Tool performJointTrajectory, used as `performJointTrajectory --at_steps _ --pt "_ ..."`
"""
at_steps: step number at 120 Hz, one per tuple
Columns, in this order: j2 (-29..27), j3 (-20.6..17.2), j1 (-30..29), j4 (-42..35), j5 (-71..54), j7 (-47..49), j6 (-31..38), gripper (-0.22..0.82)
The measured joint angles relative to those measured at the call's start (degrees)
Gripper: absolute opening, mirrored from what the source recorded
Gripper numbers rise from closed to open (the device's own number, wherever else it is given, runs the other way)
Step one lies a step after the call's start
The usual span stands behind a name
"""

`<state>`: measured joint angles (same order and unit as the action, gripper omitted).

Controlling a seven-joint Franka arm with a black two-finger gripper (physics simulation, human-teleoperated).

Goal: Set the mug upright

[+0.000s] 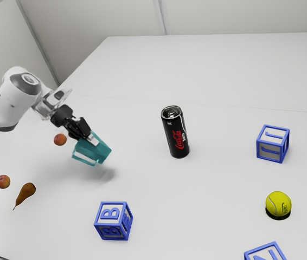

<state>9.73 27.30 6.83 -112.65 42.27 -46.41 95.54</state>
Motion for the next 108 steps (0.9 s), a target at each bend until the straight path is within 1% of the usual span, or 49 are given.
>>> performJointTrajectory --at_steps 17,27,35,54,71,88,108 --pt "-3.25 -8.18 1.10 0.63 -13.97 1.30 8.13 -0.17" --pt "-4.24 -10.76 2.50 -0.11 -22.67 2.40 12.81 -0.17" --pt "-5.04 -12.14 3.30 -1.60 -28.95 3.50 16.50 -0.17" --pt "-7.94 -12.74 6.02 -8.68 -38.86 6.37 25.94 -0.17" --pt "-8.94 -12.74 8.04 -12.07 -44.02 9.39 31.93 -0.17" --pt "-9.58 -12.56 10.02 -14.62 -45.99 12.27 36.00 -0.17" --pt "-10.57 -12.90 11.75 -17.03 -47.16 15.45 38.55 -0.17"
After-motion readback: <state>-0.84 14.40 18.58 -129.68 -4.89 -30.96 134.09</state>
